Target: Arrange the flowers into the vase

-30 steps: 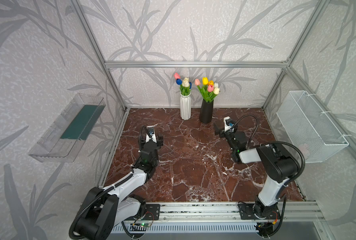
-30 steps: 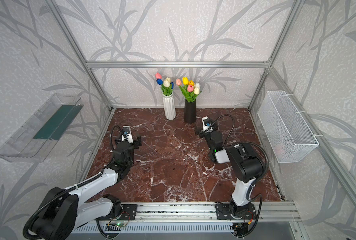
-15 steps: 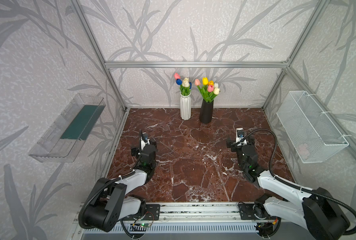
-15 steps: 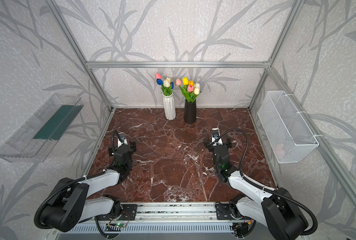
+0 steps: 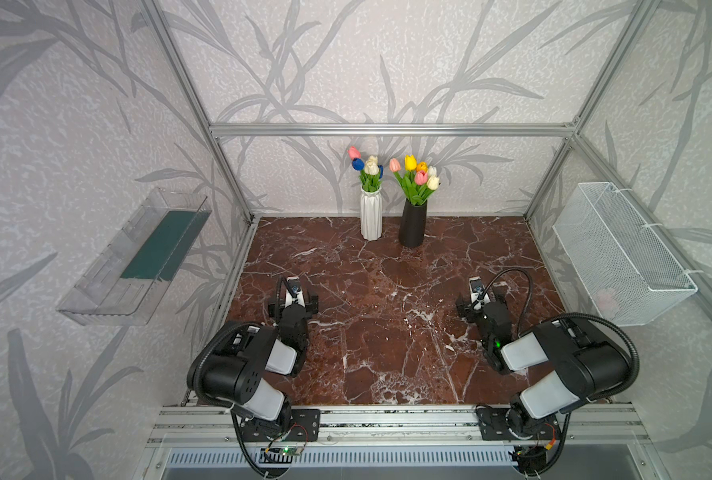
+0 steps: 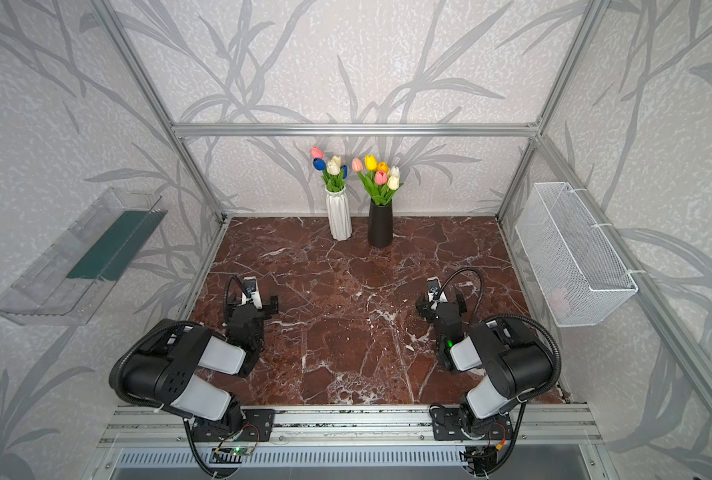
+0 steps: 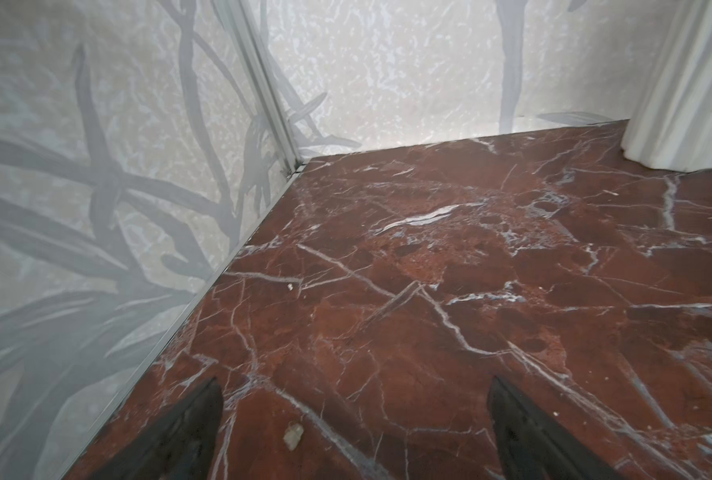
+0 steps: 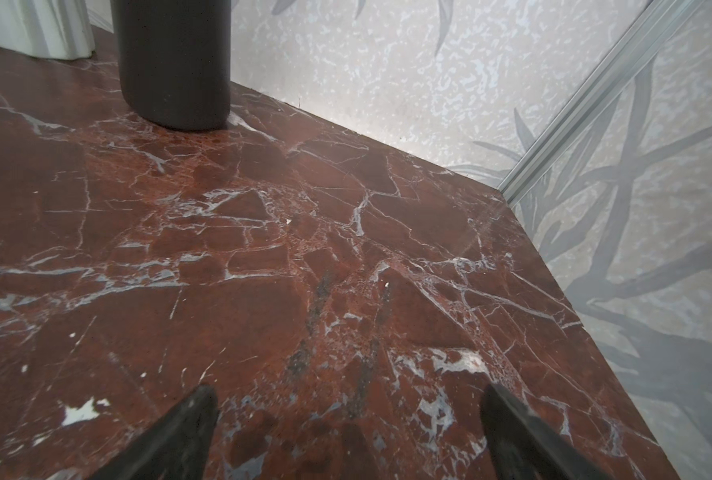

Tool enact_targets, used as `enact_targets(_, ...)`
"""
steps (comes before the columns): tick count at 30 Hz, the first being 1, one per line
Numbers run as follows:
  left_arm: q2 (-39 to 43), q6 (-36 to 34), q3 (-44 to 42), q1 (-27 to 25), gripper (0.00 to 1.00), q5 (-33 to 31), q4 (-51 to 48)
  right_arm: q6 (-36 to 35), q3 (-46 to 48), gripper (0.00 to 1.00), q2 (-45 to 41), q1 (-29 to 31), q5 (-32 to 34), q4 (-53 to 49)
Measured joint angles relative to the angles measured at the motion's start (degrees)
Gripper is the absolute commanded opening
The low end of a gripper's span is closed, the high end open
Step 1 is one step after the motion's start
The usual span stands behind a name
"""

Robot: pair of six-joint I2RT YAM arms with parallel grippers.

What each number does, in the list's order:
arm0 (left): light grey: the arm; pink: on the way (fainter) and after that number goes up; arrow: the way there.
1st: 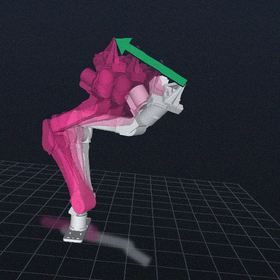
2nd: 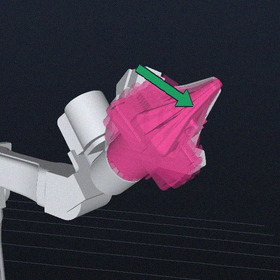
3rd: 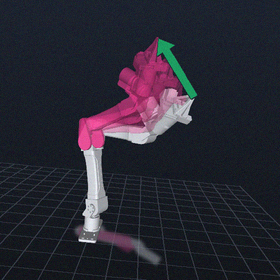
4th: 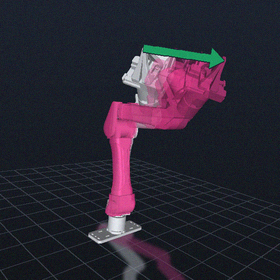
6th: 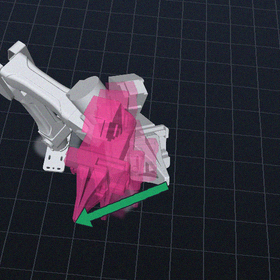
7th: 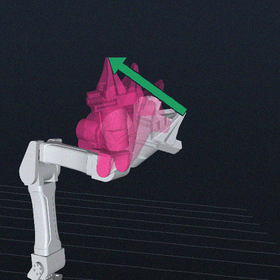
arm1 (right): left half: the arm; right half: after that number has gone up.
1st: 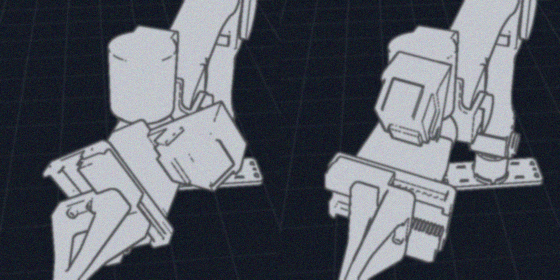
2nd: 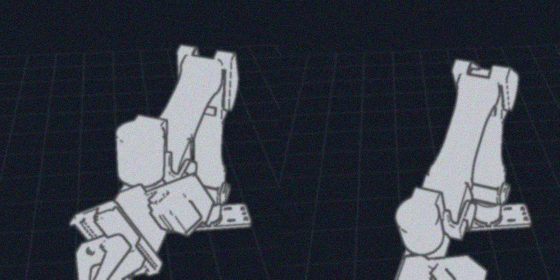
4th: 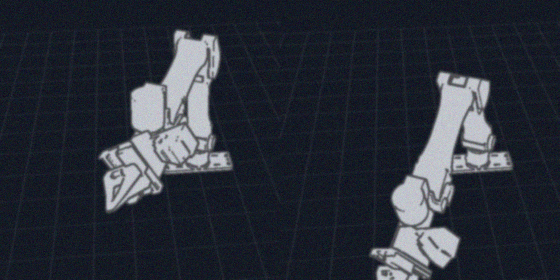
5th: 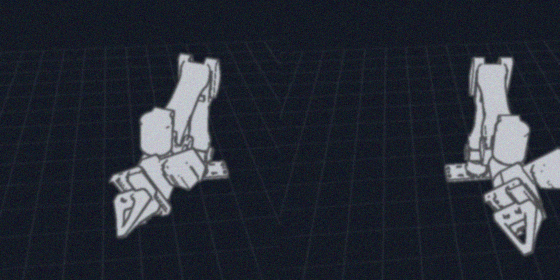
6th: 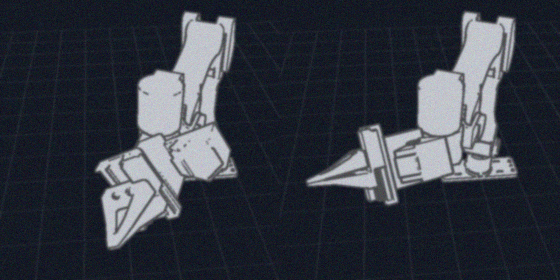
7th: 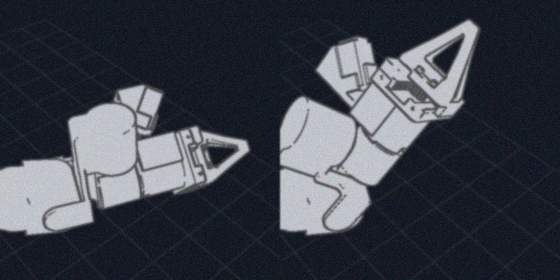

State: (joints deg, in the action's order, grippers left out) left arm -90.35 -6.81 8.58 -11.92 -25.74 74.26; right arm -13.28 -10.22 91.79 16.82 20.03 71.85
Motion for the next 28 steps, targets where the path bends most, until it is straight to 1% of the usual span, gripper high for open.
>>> enact_targets(2, -0.8, 0.0, 0.0, 0.7, 1.0, 1.8, 1.4, 0.0, 0.0, 0.99, 0.3, -0.5, -1.3, 2.2)
enact_targets(4, -2.0, 0.7, 0.6, 2.8, 0.99, 3.7, 2.7, 0.7, -0.2, 0.99, 1.3, -1.8, -3.9, 4.2)
enact_targets(6, -3.1, 1.4, 2.4, 4.6, 0.99, 4.9, 1.6, 1.7, -0.9, 0.99, 2.3, -3.8, -5.7, 4.0)
enact_targets(8, -2.3, 2.4, 4.4, 6.3, 0.99, 6.8, -1.5, 3.1, -2.5, 0.99, 2.0, -6.1, -8.5, 1.0)
enact_targets(10, -1.5, 3.7, 7.5, 7.9, 1.0, 8.5, -6.1, 4.8, -6.2, 0.99, 1.3, -8.5, -11.3, -5.1)
enact_targets(12, -0.3, 5.9, 11.8, 10.7, 0.99, 11.6, -13.3, 6.3, -10.2, 0.99, 0.3, -10.5, -14.0, -10.3)
enact_targets(14, 0.9, 7.3, 13.6, 12.5, 1.0, 13.2, -16.6, 7.3, -11.4, 0.99, -0.4, -11.5, -15.5, -10.9)
enact_targets(15, 1.1, 7.9, 13.7, 13.2, 0.99, 13.7, -16.6, 7.6, -11.4, 0.99, -0.6, -11.6, -16.2, -11.5)
enact_targets(20, 0.9, 8.3, 11.8, 13.4, 0.99, 16.1, -17.5, 7.6, -11.1, 0.99, -0.7, -11.5, -19.7, -14.3)
enact_targets(28, 0.9, 8.3, 11.9, 13.2, 1.0, 17.9, -19.8, 7.7, -11.1, 0.99, -0.7, -11.4, -21.6, -16.0)
